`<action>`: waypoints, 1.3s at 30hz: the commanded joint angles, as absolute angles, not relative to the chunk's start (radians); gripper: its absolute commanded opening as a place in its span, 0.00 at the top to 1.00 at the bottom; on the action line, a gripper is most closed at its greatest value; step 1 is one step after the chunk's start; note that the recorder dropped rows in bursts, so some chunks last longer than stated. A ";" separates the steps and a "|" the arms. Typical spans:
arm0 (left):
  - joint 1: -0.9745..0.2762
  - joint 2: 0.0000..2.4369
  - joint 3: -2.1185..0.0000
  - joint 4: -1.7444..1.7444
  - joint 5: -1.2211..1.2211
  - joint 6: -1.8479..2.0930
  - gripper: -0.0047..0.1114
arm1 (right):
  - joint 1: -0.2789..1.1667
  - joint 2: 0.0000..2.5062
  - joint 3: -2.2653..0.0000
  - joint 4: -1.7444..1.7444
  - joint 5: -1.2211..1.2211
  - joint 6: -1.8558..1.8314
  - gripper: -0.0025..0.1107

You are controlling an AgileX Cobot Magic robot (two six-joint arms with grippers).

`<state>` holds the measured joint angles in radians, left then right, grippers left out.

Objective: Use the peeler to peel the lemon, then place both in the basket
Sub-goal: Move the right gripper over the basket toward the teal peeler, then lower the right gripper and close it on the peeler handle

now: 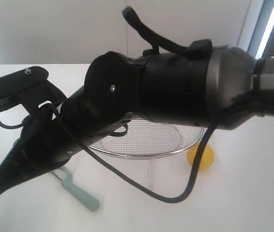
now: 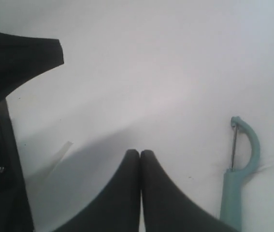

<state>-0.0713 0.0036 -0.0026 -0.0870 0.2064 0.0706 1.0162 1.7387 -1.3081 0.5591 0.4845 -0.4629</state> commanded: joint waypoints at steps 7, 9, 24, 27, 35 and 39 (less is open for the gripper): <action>-0.072 0.000 0.000 -0.096 0.212 0.075 0.96 | 1.016 1.737 -1.445 0.256 0.634 -0.249 0.98; -0.072 0.000 0.000 -0.096 0.212 0.075 0.96 | 1.016 1.737 -1.463 0.256 0.683 -0.246 0.98; -0.072 0.000 0.000 -0.096 0.212 0.075 0.96 | 1.106 1.894 -1.487 -0.050 0.735 -0.112 0.95; -0.072 0.000 0.000 -0.096 0.212 0.075 0.96 | 1.097 1.923 -1.487 -0.076 0.735 -0.101 0.83; -0.072 0.000 0.000 -0.096 0.212 0.075 0.96 | 1.092 1.955 -1.487 -0.102 0.733 -0.096 0.50; -0.072 0.000 0.000 -0.096 0.212 0.075 0.96 | 1.071 1.987 -1.487 -0.112 0.737 -0.040 0.50</action>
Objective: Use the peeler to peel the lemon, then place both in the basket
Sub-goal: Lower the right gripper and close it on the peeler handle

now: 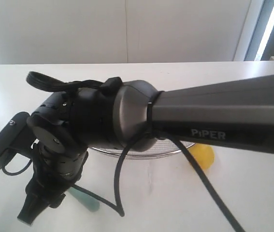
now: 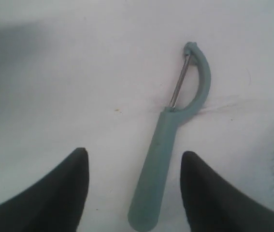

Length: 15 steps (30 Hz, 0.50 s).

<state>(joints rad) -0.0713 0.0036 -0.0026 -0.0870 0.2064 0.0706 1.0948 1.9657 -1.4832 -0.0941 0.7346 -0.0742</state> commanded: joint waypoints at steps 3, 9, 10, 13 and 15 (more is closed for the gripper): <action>-0.072 0.000 0.000 -0.096 0.212 0.075 0.96 | 1.053 2.015 -1.487 -0.112 0.736 -0.040 0.50; -0.072 0.000 0.000 -0.096 0.212 0.075 0.96 | 1.037 2.045 -1.487 -0.098 0.736 -0.038 0.50; -0.072 0.000 0.000 -0.096 0.212 0.075 0.96 | 1.037 2.052 -1.487 -0.082 0.736 -0.038 0.50; -0.072 0.000 0.000 -0.096 0.212 0.075 0.96 | 1.037 2.085 -1.487 -0.081 0.741 -0.038 0.50; -0.072 0.000 0.000 -0.096 0.212 0.075 0.96 | 1.037 2.090 -1.487 -0.081 0.739 -0.038 0.50</action>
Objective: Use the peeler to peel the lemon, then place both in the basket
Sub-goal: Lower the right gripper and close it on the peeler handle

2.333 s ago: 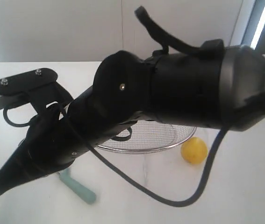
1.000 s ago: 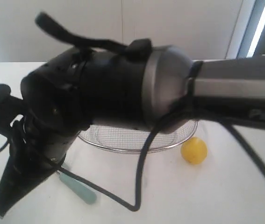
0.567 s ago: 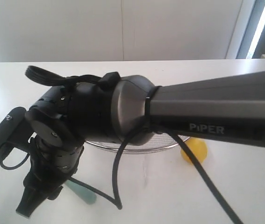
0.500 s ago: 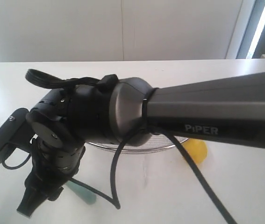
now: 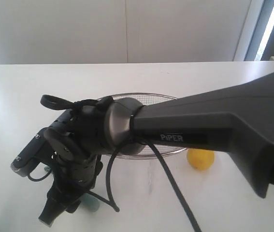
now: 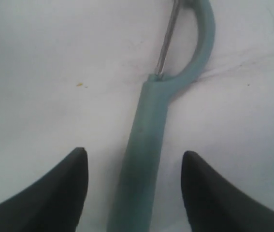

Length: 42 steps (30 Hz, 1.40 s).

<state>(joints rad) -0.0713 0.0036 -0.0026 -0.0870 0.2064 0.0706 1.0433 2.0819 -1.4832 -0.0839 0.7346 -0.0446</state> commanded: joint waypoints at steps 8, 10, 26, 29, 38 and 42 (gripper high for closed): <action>-0.076 0.000 0.000 -0.096 0.212 0.075 0.96 | 1.037 2.110 -1.487 -0.086 0.737 -0.038 0.50; -0.082 0.000 0.000 -0.096 0.212 0.075 0.96 | 1.037 2.119 -1.487 -0.086 0.739 -0.038 0.50; -0.082 0.000 0.000 -0.096 0.212 0.075 0.96 | 1.037 2.121 -1.487 -0.086 0.735 -0.038 0.58; -0.082 0.000 0.000 -0.096 0.212 0.075 0.96 | 1.037 2.121 -1.487 -0.086 0.735 -0.038 0.58; -0.082 0.000 0.000 -0.096 0.212 0.075 0.96 | 1.037 2.146 -1.487 -0.086 0.728 -0.014 0.58; -0.082 0.000 0.000 -0.096 0.212 0.075 0.96 | 1.037 2.165 -1.487 -0.086 0.745 -0.014 0.58</action>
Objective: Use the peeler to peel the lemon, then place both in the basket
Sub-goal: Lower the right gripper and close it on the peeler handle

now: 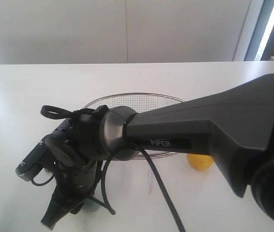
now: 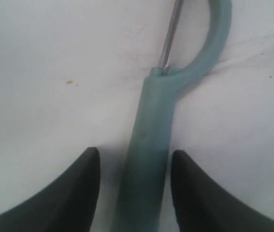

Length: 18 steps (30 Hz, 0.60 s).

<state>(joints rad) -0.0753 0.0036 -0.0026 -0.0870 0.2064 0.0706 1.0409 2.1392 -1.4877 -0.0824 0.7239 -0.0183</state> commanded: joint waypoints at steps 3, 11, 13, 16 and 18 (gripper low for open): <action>-0.082 0.000 0.000 -0.096 0.212 0.075 0.96 | 1.037 2.167 -1.487 -0.086 0.745 -0.014 0.60; -0.082 0.000 0.000 -0.096 0.212 0.075 0.96 | 1.037 2.144 -1.489 -0.086 0.758 -0.014 0.88; -0.082 0.000 0.000 -0.096 0.212 0.075 0.96 | 1.037 2.122 -1.492 -0.086 0.763 -0.014 0.94; -0.082 0.000 0.000 -0.096 0.212 0.075 0.96 | 1.037 2.072 -1.513 -0.086 0.766 -0.014 0.98; -0.082 0.000 0.000 -0.096 0.212 0.075 0.96 | 1.037 2.034 -1.528 -0.086 0.763 -0.014 0.98</action>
<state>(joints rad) -0.0753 0.0036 -0.0026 -0.0870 0.2064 0.0706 1.0409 2.0962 -1.4993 -0.0821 0.7672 -0.0159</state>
